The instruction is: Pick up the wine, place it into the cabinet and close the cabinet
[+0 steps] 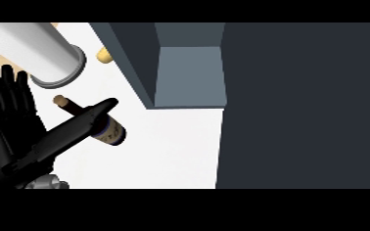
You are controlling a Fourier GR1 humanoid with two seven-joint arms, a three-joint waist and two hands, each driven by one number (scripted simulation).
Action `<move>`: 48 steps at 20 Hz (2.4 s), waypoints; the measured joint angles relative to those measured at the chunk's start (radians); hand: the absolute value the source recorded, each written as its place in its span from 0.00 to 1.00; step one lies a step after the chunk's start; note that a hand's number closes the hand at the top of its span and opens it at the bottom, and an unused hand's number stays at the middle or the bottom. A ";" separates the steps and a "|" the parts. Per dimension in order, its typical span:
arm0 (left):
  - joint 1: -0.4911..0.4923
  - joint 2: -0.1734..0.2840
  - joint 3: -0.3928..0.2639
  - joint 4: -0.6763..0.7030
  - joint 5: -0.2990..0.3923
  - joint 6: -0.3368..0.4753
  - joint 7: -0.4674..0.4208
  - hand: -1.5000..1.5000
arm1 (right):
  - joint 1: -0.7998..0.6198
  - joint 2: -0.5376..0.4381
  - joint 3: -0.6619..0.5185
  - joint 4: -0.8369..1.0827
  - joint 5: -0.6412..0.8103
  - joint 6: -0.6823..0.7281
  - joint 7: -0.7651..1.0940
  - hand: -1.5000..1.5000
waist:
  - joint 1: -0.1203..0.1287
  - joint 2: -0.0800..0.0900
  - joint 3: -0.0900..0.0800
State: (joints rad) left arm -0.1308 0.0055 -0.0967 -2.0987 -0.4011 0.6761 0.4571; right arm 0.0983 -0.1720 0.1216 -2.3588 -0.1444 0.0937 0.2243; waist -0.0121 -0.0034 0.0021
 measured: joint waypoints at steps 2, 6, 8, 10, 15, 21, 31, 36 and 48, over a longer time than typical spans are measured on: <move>-0.050 -0.002 -0.041 -0.002 -0.092 0.040 0.100 0.00 | -0.027 -0.004 0.000 -0.042 -0.007 -0.017 0.067 0.00 | 0.003 0.000 0.000; -0.154 -0.004 -0.080 -0.004 -0.247 0.062 0.278 0.00 | -0.085 -0.016 0.000 -0.071 -0.010 -0.046 0.176 0.00 | 0.005 0.000 -0.001; -0.200 -0.005 -0.092 -0.021 -0.319 0.048 0.364 0.00 | -0.120 -0.020 0.001 -0.082 -0.009 -0.062 0.226 0.00 | 0.008 -0.001 -0.001; -0.252 -0.005 -0.102 -0.016 -0.376 0.042 0.436 0.00 | -0.157 -0.024 -0.008 -0.088 -0.009 -0.075 0.267 0.00 | 0.008 -0.001 -0.001; -0.353 -0.005 -0.091 0.021 -0.466 0.024 0.561 0.00 | -0.285 -0.032 -0.022 -0.098 -0.006 -0.135 0.406 0.00 | 0.007 -0.001 -0.002; -0.398 -0.005 -0.046 0.065 -0.471 0.021 0.575 0.00 | -0.370 -0.053 -0.056 -0.113 -0.003 -0.164 0.512 0.00 | 0.004 0.000 -0.002; -0.363 0.006 0.017 0.152 -0.405 0.078 0.506 0.00 | -0.495 -0.069 -0.084 -0.122 0.009 -0.209 0.645 0.00 | 0.002 0.001 -0.003; -0.298 0.001 0.017 0.147 -0.393 0.109 0.466 0.00 | -0.543 -0.076 -0.102 -0.121 0.012 -0.218 0.691 0.00 | 0.005 0.001 -0.003; -0.115 0.004 0.030 0.180 -0.243 0.161 0.321 0.00 | -0.636 -0.088 -0.114 -0.123 0.022 -0.236 0.761 0.00 | 0.006 0.000 -0.003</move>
State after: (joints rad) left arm -0.2455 0.0093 -0.0671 -1.9190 -0.6440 0.8371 0.7779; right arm -0.5377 -0.2600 0.0078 -2.4822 -0.1227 -0.1421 0.9857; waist -0.0062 -0.0030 -0.0008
